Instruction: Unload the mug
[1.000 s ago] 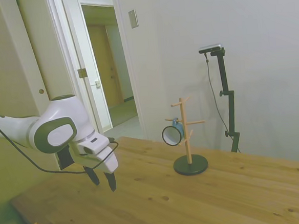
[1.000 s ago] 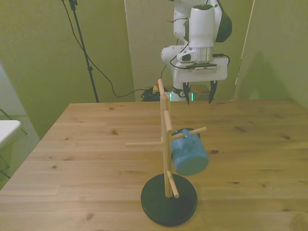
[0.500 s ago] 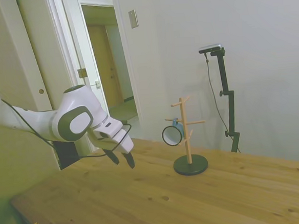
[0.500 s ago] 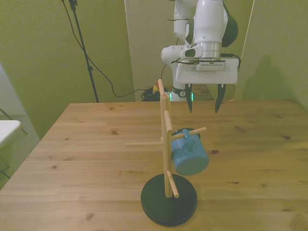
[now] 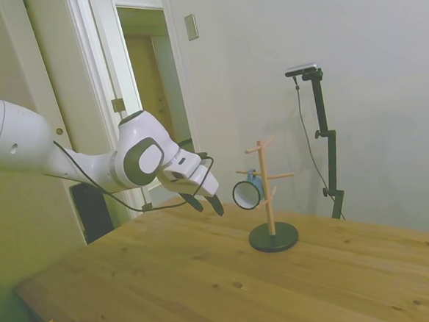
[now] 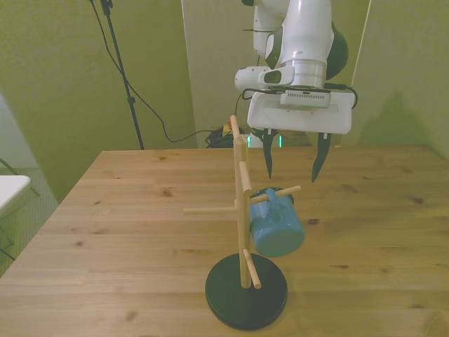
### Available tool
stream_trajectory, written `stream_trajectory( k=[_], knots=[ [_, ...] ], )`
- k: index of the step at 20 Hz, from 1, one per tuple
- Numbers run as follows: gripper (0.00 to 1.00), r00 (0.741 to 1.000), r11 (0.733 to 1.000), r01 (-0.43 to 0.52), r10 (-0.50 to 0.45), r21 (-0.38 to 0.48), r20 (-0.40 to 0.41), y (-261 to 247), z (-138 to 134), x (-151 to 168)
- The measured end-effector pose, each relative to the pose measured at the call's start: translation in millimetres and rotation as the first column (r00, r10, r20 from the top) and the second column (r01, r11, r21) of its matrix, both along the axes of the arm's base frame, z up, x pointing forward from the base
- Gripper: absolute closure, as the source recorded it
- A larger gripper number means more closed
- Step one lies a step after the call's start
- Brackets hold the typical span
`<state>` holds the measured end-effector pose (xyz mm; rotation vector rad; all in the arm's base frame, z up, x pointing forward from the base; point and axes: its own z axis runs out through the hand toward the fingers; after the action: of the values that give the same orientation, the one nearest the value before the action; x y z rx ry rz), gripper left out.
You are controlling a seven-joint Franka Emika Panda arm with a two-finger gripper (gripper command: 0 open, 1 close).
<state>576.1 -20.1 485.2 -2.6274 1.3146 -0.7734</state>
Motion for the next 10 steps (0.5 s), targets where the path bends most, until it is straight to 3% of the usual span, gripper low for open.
stream_trajectory(
  k=[4, 10],
  knots=[
    [0.00, 0.995, 1.000, 0.001, -0.001, 0.002, 0.097, -5, 8, 11],
    [0.00, 0.982, 0.998, 0.054, -0.050, -0.016, 0.183, -15, -4, 39]
  ],
)
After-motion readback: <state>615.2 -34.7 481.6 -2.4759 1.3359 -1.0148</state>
